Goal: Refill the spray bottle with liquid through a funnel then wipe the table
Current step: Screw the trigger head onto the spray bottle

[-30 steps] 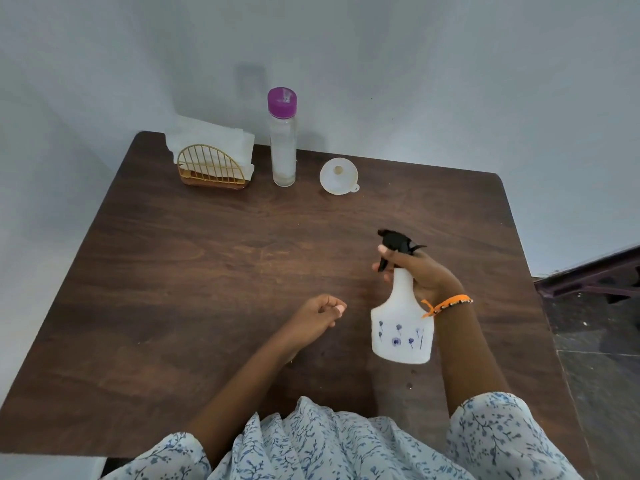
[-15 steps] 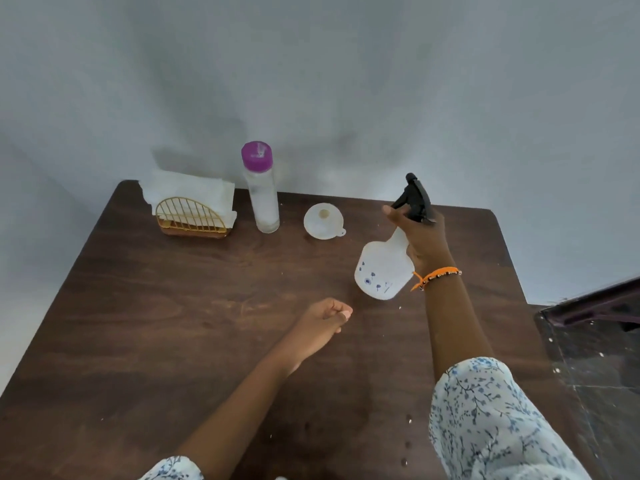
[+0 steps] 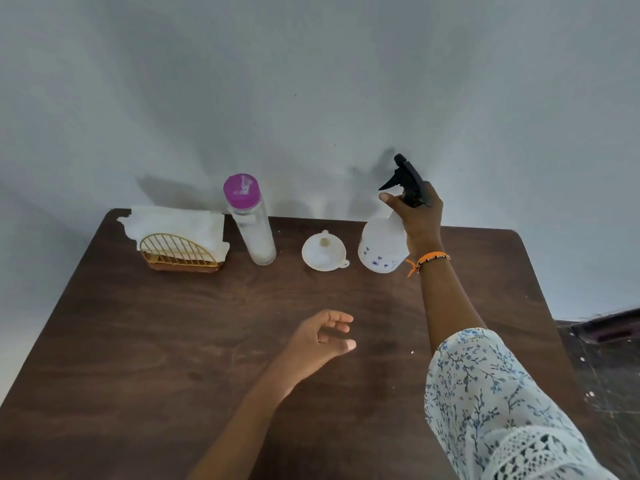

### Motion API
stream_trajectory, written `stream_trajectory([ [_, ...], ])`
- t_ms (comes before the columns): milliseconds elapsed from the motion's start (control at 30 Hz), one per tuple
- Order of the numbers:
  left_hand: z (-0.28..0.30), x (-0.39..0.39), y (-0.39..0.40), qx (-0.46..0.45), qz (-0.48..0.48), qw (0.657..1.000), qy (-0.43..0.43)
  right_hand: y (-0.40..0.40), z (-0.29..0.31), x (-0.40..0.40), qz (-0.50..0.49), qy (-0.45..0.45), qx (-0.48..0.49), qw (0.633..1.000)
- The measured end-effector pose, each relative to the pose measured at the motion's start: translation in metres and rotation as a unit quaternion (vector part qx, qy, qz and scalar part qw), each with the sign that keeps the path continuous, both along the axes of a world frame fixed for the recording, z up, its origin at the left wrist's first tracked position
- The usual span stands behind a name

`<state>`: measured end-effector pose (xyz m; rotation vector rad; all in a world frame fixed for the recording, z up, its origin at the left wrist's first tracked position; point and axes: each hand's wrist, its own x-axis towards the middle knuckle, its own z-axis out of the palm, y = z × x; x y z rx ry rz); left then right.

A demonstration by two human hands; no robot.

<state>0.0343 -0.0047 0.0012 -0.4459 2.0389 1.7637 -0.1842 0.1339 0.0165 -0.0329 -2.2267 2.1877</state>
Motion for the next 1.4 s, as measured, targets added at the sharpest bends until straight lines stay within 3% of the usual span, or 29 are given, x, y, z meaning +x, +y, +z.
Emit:
stream_trajectory([
  [200, -0.011, -0.002, -0.006, 0.01, 0.016, 1.0, 0.003, -0.007, -0.007, -0.002, -0.036, -0.018, -0.023, 0.999],
  [500, -0.018, -0.002, -0.008, 0.002, 0.028, 1.0, 0.001, -0.008, -0.008, 0.009, -0.015, -0.025, -0.013, 0.999],
  [600, -0.016, 0.001, -0.01, 0.004, 0.035, 0.999, -0.001, -0.006, -0.011, 0.015, -0.015, -0.032, 0.03, 0.999],
  [833, -0.013, 0.009, -0.018, 0.005, 0.091, 0.996, 0.01, -0.002, -0.022, 0.083, -0.1, -0.101, -0.01, 0.99],
  [1000, 0.003, 0.023, -0.035, -0.005, 0.136, 0.991, 0.004, -0.022, -0.025, 0.144, -0.016, -0.141, 0.003, 0.99],
  [1233, 0.02, 0.044, -0.076, -0.007, 0.25, 0.967, 0.038, -0.101, -0.005, 0.192, 0.17, -0.097, 0.042, 0.98],
  [1400, 0.02, 0.058, -0.117, 0.003, 0.332, 0.941, 0.06, -0.171, 0.003, 0.189, 0.224, -0.057, 0.072, 0.97],
])
